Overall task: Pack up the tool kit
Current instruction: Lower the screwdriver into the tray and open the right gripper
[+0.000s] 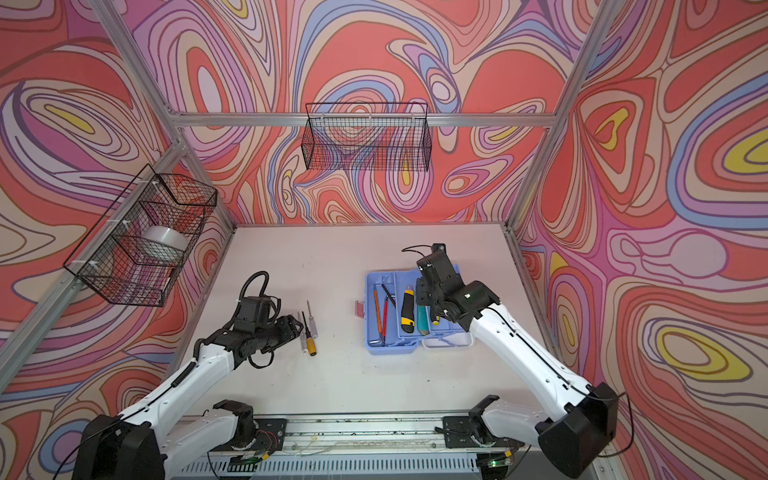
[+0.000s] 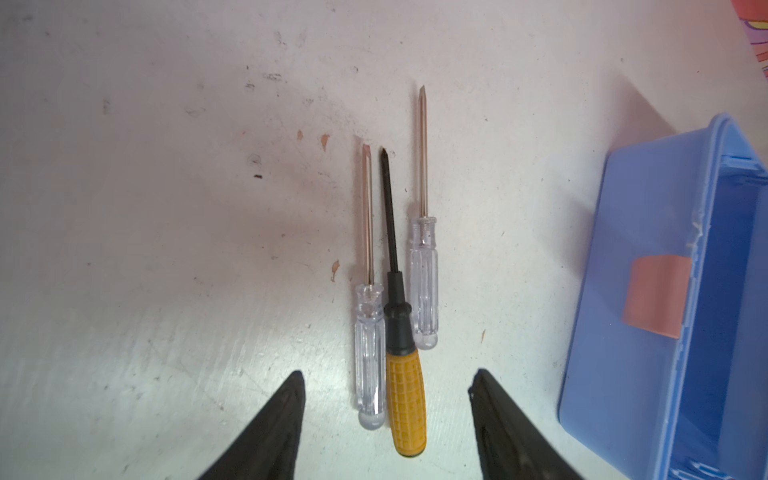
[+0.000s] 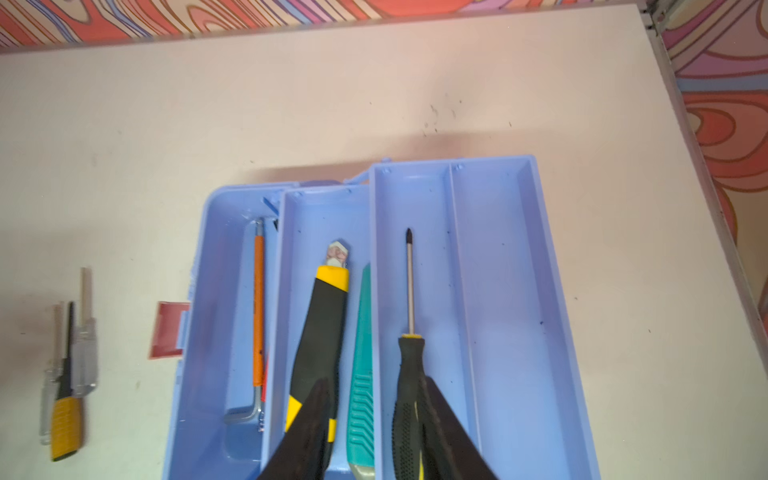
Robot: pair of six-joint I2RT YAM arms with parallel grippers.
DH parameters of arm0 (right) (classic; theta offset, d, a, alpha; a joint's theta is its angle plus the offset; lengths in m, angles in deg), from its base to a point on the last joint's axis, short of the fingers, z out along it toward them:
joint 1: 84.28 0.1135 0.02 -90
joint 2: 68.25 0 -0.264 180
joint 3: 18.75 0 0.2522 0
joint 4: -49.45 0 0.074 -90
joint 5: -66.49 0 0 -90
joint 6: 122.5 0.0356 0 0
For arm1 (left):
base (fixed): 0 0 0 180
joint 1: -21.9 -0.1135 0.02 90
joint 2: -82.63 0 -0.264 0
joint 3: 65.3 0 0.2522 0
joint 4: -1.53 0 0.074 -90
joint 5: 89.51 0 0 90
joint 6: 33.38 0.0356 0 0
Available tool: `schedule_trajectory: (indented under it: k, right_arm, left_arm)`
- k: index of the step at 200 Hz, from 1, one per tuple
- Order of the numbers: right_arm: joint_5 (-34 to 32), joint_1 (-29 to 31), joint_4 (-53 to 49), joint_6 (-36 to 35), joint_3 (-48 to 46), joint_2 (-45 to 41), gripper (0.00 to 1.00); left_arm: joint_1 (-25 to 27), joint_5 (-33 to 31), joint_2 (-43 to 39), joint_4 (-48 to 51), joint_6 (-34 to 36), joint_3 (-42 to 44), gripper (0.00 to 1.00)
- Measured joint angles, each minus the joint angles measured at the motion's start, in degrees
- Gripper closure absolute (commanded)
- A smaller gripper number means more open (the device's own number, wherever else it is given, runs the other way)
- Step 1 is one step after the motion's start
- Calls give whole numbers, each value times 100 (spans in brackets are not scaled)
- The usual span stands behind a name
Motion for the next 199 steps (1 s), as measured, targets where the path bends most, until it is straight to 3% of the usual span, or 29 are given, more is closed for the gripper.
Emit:
schedule_trajectory:
  k: [27,70,141,199]
  right_arm:
    - [24,632,140,116,260,295,64]
    - [162,1707,597,328,507,1497,66]
    - [645,2337,1272,518,1853,3685,63]
    - [1045,2516,1373,560,2664,5112,58]
  left_arm:
    - [0,-96,-214,98,-4,0,36]
    - [0,-136,-511,358,-11,13,36]
    - [0,-46,-901,356,-293,730,36]
    - [0,57,-1095,286,-415,874,36]
